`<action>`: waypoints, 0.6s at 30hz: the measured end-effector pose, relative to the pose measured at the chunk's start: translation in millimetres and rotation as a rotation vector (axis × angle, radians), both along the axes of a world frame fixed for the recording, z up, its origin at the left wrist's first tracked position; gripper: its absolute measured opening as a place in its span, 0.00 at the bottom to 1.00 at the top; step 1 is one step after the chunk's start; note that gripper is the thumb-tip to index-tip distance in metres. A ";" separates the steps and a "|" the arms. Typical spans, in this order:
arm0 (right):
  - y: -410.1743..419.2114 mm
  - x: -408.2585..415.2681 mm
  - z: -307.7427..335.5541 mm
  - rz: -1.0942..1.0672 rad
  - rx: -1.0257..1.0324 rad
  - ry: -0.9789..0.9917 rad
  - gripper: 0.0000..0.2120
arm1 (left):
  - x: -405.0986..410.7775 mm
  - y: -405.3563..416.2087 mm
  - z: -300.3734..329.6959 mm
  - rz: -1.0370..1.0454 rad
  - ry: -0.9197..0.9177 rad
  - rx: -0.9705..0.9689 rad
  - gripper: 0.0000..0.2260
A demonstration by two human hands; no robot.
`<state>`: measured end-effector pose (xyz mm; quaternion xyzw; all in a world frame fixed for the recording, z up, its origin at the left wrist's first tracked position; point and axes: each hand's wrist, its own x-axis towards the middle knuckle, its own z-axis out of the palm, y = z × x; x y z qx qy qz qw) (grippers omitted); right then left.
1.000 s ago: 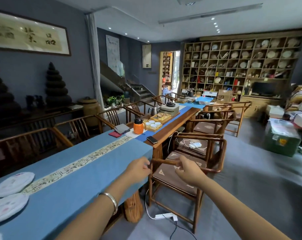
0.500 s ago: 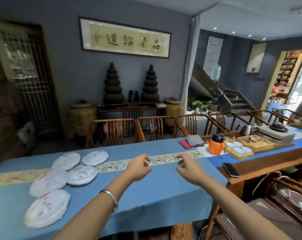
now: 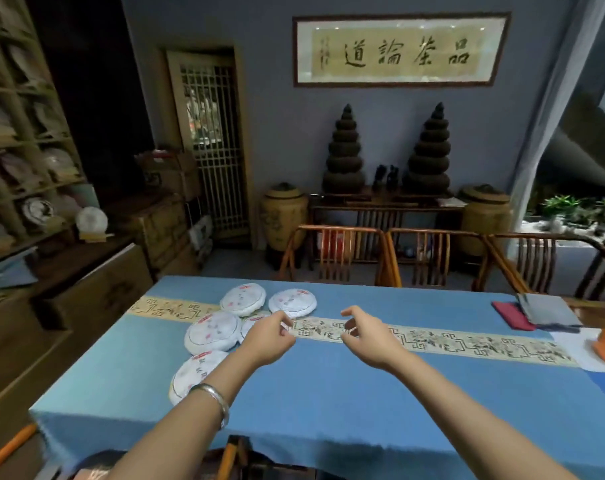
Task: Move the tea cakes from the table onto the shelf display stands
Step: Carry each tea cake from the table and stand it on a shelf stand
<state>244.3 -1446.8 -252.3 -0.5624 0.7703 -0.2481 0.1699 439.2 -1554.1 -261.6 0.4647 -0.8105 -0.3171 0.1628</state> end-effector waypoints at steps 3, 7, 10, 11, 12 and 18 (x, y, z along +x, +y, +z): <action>-41.7 -0.9 -7.8 0.028 0.016 0.007 0.22 | -2.8 -45.0 -6.7 0.035 -0.003 -0.020 0.13; -107.0 -16.7 -7.9 0.030 0.034 0.027 0.22 | -21.3 -121.2 -11.5 0.041 0.028 -0.007 0.12; -157.0 -32.5 -7.1 0.027 0.055 0.029 0.22 | -35.2 -174.2 -14.8 0.043 0.038 0.020 0.10; -172.7 -36.5 -7.2 0.024 0.062 0.025 0.22 | -38.6 -189.1 -16.5 0.038 0.025 0.028 0.10; -188.6 -40.0 -7.8 0.020 0.064 0.023 0.22 | -41.6 -204.0 -18.7 0.035 0.010 0.029 0.10; -262.3 -52.6 -32.6 0.024 0.097 -0.003 0.23 | -50.5 -274.7 -47.0 0.030 -0.063 0.036 0.12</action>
